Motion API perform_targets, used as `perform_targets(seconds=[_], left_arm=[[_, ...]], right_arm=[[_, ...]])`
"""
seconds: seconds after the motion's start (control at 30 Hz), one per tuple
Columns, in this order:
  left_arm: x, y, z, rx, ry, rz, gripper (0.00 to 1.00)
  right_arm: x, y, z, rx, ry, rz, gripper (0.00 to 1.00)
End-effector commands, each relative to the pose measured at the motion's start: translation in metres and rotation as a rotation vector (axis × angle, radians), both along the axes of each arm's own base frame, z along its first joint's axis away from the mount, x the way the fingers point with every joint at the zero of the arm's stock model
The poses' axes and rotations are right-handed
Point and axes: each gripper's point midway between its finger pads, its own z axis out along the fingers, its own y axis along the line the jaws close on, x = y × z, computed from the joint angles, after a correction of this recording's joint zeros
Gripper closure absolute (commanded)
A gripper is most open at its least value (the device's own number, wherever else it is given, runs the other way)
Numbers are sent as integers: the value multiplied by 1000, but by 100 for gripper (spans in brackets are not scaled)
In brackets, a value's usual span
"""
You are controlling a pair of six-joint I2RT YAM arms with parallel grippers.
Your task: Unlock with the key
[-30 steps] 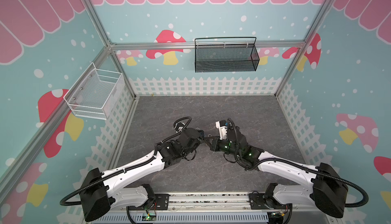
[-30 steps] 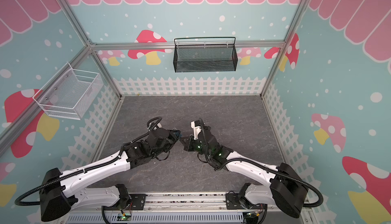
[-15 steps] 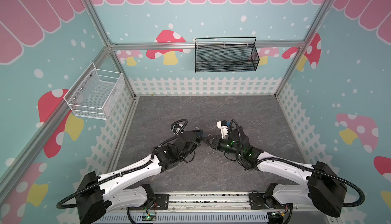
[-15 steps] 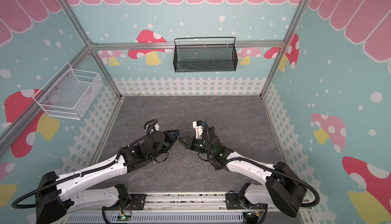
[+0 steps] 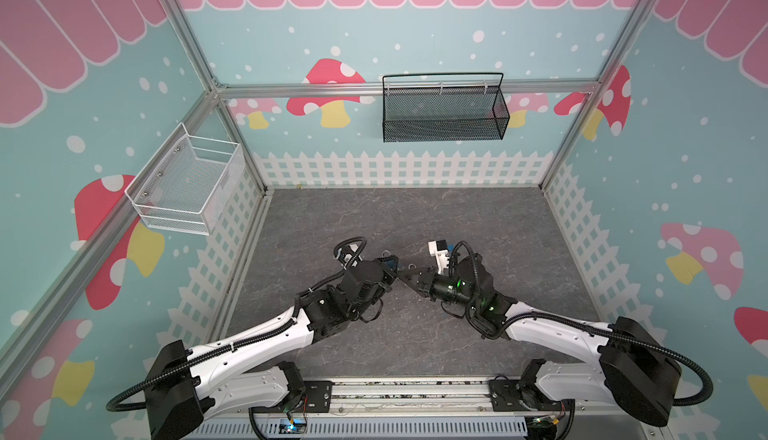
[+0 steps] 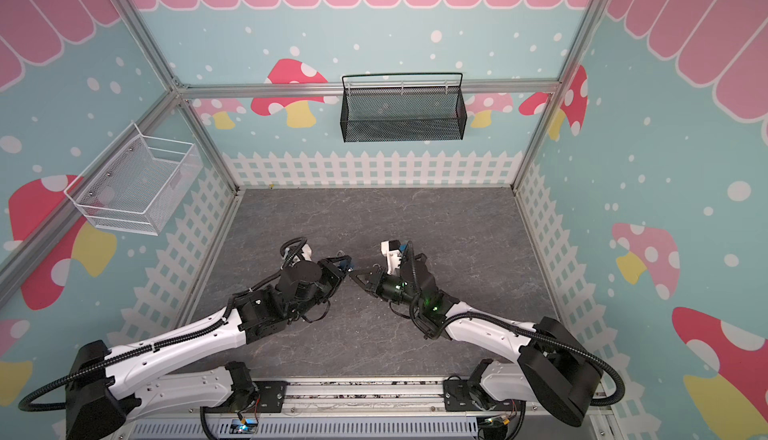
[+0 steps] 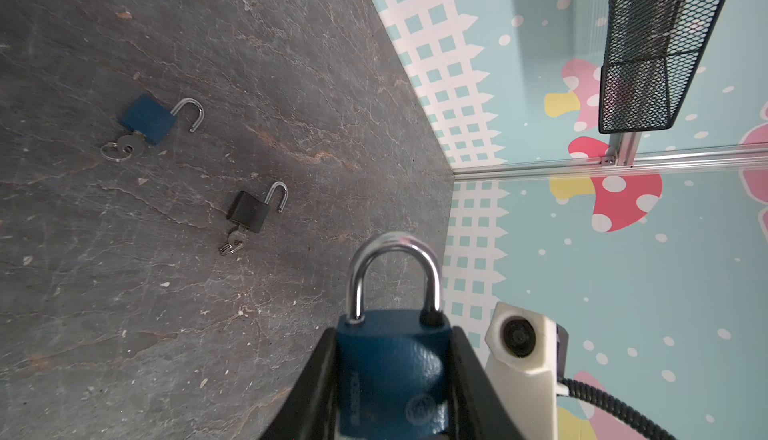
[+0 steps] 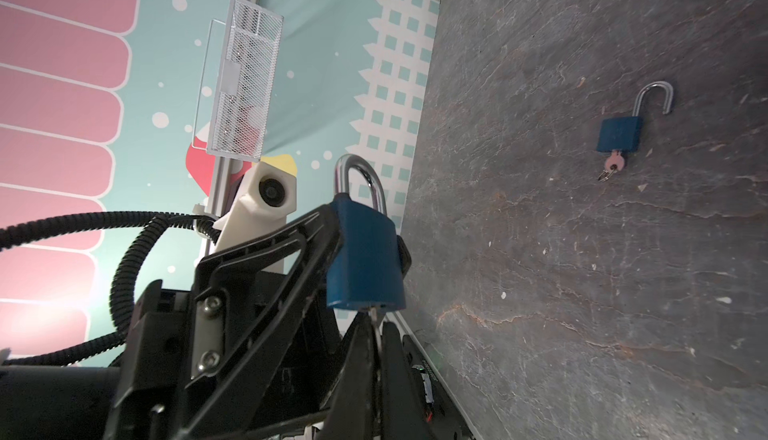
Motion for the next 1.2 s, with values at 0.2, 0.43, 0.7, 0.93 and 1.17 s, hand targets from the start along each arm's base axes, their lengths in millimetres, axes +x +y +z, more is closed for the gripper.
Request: perform_targets(seconds=[0.2, 0.43, 0.7, 0.93, 1.17], left_arm=[[0, -12, 5, -69, -25, -14, 100], [0, -4, 16, 41, -39, -25, 100], [5, 18, 29, 301, -96, -85, 100], [14, 31, 34, 515, -216, -215, 100], [6, -4, 32, 704, -484, -519, 100]], right_arm=[[-24, 8, 60, 216, -97, 101, 100], [-17, 7, 44, 107, -156, 67, 100], [-3, -15, 11, -139, -233, -49, 71], [3, -51, 20, -360, -394, -150, 49], [8, -59, 46, -532, -505, -81, 33]])
